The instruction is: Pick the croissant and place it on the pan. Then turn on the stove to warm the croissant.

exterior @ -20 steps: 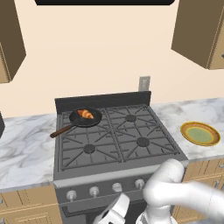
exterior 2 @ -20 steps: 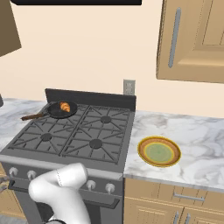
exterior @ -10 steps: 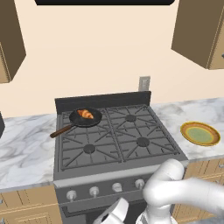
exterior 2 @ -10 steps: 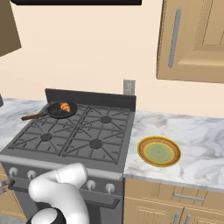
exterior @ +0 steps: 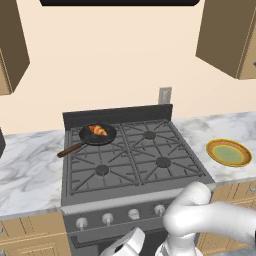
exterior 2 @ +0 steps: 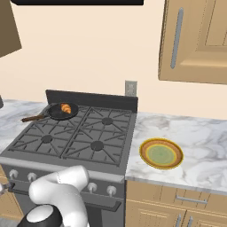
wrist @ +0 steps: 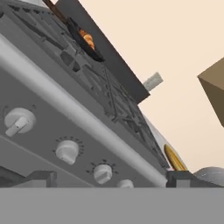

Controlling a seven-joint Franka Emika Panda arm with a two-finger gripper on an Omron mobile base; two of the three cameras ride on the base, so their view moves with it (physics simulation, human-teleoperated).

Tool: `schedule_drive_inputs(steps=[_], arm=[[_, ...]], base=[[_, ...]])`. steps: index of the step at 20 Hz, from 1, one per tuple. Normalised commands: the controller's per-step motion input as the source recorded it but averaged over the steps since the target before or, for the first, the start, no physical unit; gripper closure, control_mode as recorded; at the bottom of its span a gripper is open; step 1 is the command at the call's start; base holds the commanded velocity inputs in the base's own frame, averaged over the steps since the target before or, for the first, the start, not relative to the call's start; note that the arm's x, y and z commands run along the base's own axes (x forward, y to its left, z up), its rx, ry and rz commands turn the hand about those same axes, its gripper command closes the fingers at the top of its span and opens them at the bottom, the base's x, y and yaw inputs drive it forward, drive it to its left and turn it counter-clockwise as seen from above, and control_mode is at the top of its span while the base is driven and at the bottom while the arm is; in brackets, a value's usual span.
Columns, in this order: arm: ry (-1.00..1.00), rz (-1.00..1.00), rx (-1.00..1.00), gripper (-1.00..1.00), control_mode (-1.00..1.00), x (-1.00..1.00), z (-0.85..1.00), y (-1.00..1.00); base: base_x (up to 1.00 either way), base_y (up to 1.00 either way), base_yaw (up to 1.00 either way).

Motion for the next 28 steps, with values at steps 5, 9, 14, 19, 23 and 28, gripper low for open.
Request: schedule_drive_inputs(steps=[5,9,14,19,23,28], arm=[[0.0,0.0,0.11,-1.0,-1.0,0.04,0.0,0.0],[0.0,0.0,0.13,-1.0,-1.0,0.05,0.0,0.0],[-0.02,0.0,0.15,-1.0,-1.0,0.09,-0.03,0.0],[-0.07,0.0,0.18,-1.0,-1.0,0.05,0.0,0.0],[-0.12,0.01,0.17,-1.0,-1.0,0.02,-0.05,0.0],[-0.11,0.0,0.16,-1.0,-1.0,0.0,0.0,0.0]], base=[[0.0,0.0,0.0],[0.0,0.0,0.0],[0.0,0.0,0.0],[0.0,0.0,0.0],[0.0,0.0,0.0],[0.0,0.0,0.0]])
